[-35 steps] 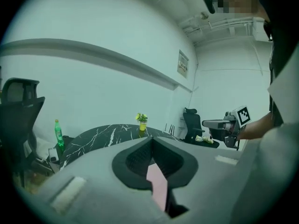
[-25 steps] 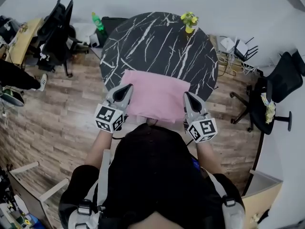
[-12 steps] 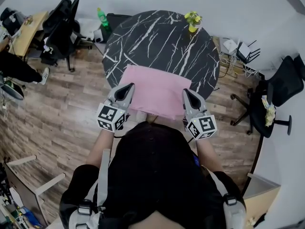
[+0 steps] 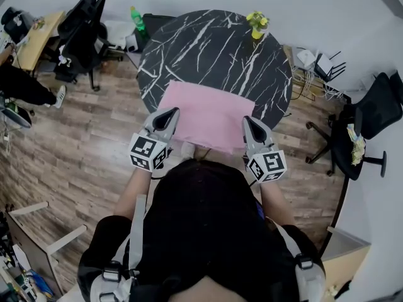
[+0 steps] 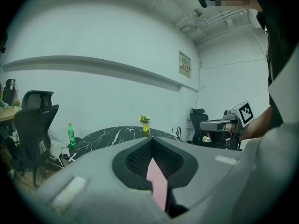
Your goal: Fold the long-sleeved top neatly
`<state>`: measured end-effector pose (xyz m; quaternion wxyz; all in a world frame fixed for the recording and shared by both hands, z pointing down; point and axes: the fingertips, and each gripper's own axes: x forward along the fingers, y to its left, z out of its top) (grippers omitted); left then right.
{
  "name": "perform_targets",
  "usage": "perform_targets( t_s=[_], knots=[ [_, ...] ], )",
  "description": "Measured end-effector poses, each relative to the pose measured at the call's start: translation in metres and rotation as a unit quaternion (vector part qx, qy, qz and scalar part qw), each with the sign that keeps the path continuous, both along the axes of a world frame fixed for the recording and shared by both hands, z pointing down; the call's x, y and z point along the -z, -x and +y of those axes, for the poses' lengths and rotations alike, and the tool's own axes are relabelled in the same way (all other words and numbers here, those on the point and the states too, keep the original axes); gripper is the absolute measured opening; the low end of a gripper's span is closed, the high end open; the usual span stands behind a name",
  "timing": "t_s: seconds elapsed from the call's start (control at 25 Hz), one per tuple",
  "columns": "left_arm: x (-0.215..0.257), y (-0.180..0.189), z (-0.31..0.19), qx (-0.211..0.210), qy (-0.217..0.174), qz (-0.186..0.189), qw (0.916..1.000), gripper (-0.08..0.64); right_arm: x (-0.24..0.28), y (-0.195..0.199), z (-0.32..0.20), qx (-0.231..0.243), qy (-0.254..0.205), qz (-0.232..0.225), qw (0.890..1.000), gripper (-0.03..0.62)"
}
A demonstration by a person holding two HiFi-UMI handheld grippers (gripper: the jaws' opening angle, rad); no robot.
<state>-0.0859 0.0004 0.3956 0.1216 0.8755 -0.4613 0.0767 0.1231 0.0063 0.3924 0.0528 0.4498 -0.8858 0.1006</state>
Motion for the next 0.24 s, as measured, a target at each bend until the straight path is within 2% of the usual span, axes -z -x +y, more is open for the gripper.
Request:
perform_targets(
  t_s=[0.24],
  knots=[
    [-0.0052,-0.0019,-0.0001,-0.002,0.007,0.001,1.0000,0.008,-0.0016,-0.0064,-0.0038,-0.004,0.003,0.002,1.000,0.005]
  ],
)
